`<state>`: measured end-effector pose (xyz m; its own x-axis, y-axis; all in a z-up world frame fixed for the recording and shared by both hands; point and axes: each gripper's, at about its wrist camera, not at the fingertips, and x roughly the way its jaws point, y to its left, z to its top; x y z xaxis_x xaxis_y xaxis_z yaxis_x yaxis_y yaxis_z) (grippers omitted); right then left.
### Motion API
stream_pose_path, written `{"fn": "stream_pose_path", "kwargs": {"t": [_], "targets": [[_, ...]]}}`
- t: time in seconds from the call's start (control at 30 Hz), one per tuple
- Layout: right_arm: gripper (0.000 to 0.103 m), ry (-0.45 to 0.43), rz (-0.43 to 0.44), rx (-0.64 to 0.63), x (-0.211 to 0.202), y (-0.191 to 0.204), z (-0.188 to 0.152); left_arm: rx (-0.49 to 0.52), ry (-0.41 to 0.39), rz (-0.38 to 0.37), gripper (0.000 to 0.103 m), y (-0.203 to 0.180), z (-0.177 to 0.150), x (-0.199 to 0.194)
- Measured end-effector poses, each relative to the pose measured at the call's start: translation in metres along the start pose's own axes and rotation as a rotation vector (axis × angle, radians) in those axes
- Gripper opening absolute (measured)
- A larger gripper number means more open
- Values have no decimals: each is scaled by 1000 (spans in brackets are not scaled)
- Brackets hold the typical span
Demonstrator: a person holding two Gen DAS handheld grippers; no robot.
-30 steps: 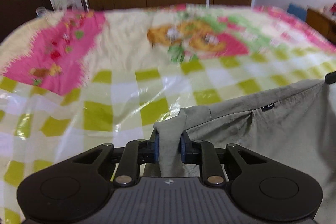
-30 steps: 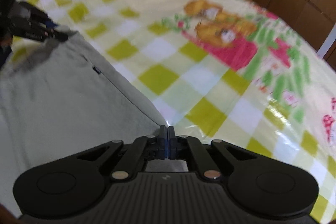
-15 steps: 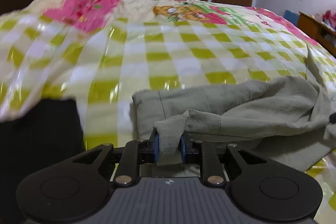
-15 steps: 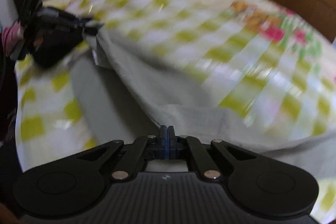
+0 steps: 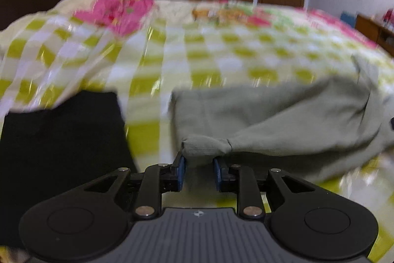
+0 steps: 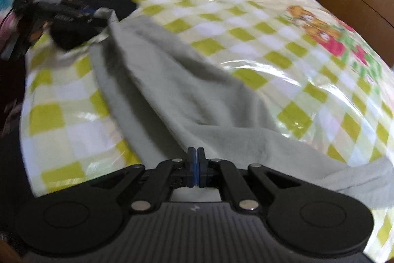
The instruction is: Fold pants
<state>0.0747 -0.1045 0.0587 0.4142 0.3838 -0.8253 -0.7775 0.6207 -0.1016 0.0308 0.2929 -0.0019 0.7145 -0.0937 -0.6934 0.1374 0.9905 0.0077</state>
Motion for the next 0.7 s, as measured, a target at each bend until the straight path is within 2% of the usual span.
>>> {"fn": "stream_pose_path", "kwargs": {"t": [0.13,0.27,0.37,0.47,0.6,0.7], "targets": [[3,67,10,-43,12,20,-12,-16,11,48,38,1,-12,-7],[4,56,-1,-63,8,31,-13,-43,-13,85,39,7,-10,-17],[6,7,-5,-115,-1,40,-6,-33,-31,79,40,5,-12,-22],[18,-74,-9,-170,3,56,14,2,-36,70,44,0,-17,-29],[36,-173,-6,-342,29,98,43,106,-15,83,50,-8,-26,-41],[38,-209,-11,-419,49,117,59,214,-20,73,55,-20,-27,-42]]}}
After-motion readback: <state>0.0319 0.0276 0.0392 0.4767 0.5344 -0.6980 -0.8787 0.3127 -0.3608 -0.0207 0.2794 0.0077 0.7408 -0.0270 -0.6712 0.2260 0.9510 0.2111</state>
